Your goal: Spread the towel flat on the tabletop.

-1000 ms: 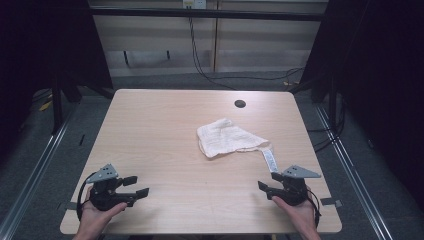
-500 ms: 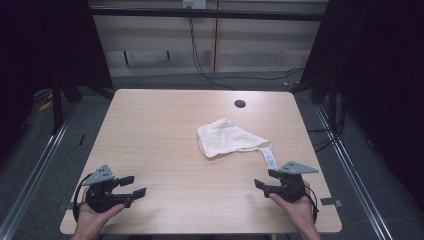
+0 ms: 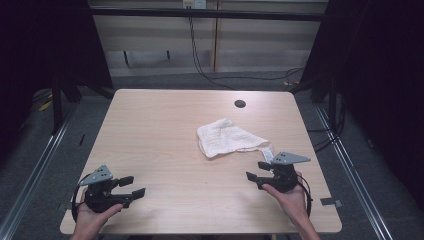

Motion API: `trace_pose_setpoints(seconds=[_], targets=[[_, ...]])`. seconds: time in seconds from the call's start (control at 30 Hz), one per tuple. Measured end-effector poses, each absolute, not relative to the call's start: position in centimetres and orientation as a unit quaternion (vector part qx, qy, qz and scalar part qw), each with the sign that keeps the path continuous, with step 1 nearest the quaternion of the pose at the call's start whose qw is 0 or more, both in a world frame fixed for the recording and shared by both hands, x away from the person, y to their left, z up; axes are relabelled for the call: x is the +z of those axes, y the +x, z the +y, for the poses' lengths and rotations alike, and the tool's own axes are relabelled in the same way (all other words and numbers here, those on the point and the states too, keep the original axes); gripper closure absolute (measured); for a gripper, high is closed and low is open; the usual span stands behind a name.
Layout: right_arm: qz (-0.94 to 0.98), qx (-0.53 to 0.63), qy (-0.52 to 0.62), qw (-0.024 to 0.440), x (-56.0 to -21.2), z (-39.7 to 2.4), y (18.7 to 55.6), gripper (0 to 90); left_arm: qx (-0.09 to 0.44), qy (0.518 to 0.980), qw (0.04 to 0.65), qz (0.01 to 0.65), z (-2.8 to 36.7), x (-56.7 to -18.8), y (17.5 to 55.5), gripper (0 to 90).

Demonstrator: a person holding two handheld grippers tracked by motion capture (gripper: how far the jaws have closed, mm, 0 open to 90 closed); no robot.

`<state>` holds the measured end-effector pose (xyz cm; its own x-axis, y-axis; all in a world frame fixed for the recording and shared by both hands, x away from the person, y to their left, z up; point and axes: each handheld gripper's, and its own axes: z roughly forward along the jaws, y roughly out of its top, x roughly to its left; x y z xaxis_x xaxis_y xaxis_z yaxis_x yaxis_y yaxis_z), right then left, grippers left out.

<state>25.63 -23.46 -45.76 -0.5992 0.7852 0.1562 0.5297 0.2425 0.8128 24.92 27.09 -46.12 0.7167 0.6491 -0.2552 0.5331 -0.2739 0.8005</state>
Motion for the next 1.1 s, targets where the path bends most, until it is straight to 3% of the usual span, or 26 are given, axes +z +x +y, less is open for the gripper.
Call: trace_pose_setpoints(seconds=[0.3, 0.53, 1.1], targets=[[0.789, 0.454, 0.396, 0.123, -44.5, -23.4, 27.7, 39.0, 0.063, 0.800, 0.478, 0.358, 26.9, -46.1, 24.8, 30.1], [0.788, 0.445, 0.403, 0.136, -44.5, -23.1, 29.8, 37.8, 0.062, 0.798, 0.478, 0.363, 27.0, -46.1, 24.9, 30.1], [0.795, 0.433, 0.409, 0.119, -44.1, -23.0, 34.4, 38.7, 0.061, 0.800, 0.470, 0.367, 26.8, -46.1, 24.9, 30.3]])
